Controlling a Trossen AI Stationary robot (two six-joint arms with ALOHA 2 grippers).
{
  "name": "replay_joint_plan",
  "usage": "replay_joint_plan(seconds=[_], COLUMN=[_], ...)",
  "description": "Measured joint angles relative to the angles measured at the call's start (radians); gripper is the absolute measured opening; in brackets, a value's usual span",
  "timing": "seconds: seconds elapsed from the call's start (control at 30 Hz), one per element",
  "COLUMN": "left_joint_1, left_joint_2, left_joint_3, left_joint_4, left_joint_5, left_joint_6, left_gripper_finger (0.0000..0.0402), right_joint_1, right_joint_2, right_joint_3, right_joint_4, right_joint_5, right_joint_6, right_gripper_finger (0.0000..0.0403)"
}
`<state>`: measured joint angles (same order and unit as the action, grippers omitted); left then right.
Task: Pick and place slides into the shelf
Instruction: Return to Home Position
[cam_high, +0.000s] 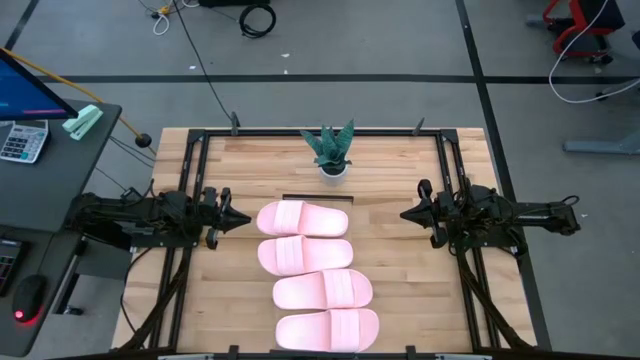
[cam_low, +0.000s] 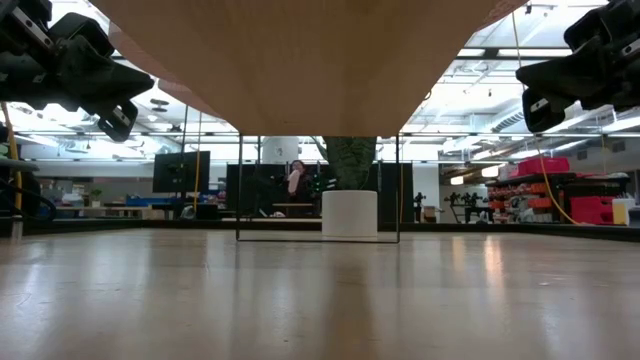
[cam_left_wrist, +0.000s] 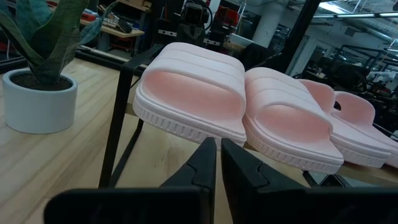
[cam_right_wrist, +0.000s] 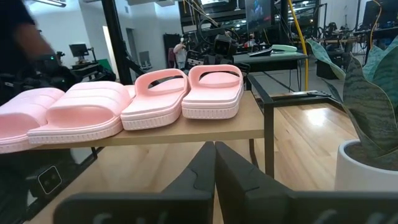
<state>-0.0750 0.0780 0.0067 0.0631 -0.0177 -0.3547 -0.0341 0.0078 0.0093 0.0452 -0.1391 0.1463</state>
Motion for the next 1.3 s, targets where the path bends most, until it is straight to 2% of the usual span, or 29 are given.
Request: replay_joint_plan(seconds=[0.27, 0.7, 1.1, 1.3], left_joint_1=[0.000, 0.000, 0.000, 0.000], left_joint_2=[0.000, 0.000, 0.000, 0.000], left_joint_3=[0.000, 0.000, 0.000, 0.000], left_joint_4=[0.000, 0.000, 0.000, 0.000], left_joint_5=[0.000, 0.000, 0.000, 0.000], left_joint_6=[0.000, 0.000, 0.000, 0.000], left_gripper_finger=[0.0040, 0.0025, 0.0040, 0.0035], right_joint_1=[0.000, 0.000, 0.000, 0.000], right_joint_2=[0.000, 0.000, 0.000, 0.000], right_joint_3=[0.000, 0.000, 0.000, 0.000], right_joint_4=[0.000, 0.000, 0.000, 0.000], right_joint_5=[0.000, 0.000, 0.000, 0.000], right_joint_6=[0.000, 0.000, 0.000, 0.000], right_gripper_finger=[0.0014, 0.0014, 0.0014, 0.0014])
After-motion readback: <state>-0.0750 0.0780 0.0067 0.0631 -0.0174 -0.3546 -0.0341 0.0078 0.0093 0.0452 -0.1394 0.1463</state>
